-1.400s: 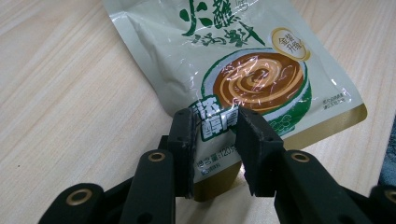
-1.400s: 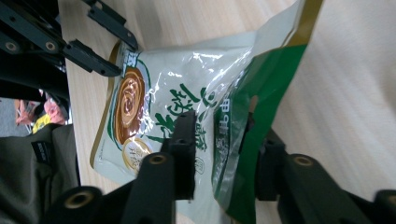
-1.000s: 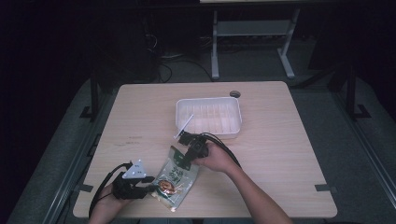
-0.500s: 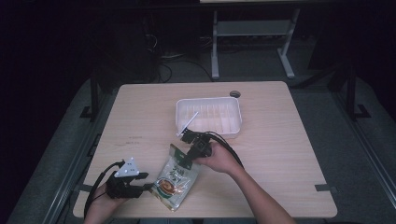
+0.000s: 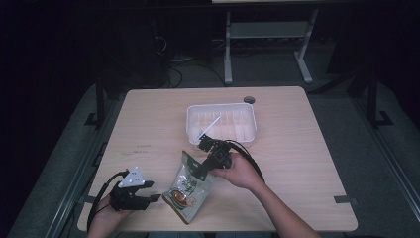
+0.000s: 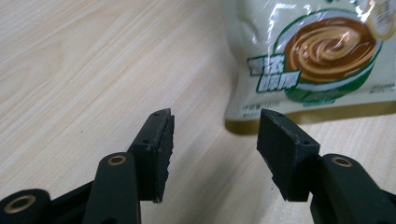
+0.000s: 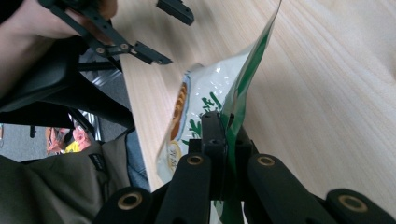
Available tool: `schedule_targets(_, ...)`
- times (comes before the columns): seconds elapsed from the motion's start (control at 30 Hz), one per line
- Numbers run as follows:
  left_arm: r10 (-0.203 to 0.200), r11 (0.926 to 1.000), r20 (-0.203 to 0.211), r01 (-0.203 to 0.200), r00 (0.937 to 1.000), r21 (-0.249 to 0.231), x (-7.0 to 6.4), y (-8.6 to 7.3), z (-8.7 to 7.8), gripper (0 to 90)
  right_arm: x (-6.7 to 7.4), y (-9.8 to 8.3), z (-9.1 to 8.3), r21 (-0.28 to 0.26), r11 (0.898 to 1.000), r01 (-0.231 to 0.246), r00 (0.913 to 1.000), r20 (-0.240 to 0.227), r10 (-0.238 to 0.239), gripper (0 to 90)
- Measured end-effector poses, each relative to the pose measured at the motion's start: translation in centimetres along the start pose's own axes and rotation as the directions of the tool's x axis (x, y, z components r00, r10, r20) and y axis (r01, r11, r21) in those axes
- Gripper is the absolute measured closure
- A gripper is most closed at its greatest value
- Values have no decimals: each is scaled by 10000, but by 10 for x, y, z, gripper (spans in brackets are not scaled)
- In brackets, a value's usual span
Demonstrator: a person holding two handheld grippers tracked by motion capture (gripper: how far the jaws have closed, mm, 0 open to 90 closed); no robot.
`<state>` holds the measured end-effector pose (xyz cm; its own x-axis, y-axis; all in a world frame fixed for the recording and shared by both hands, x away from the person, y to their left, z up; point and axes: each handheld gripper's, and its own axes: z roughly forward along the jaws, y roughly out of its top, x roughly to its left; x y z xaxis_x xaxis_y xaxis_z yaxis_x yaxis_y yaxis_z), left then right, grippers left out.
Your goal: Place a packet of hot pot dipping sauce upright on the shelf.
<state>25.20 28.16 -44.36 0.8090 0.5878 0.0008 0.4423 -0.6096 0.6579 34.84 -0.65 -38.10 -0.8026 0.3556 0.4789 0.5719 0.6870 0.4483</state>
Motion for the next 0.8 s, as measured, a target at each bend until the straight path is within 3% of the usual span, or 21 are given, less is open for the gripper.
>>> schedule_targets(0.37,-33,10000,-118,33,9999,13,1,-1,1,433,16,-1,-22,-405,9992,-43,9997,256,53,897)
schedule_targets(0.57,-2,10000,-152,3,9999,63,2,-1,1,425,19,2,-36,-808,9963,-294,9994,157,308,898)
schedule_targets(0.8,-5,10000,-202,7,9998,87,2,-2,1,420,18,8,-55,-1211,9898,-749,9950,574,823,898)
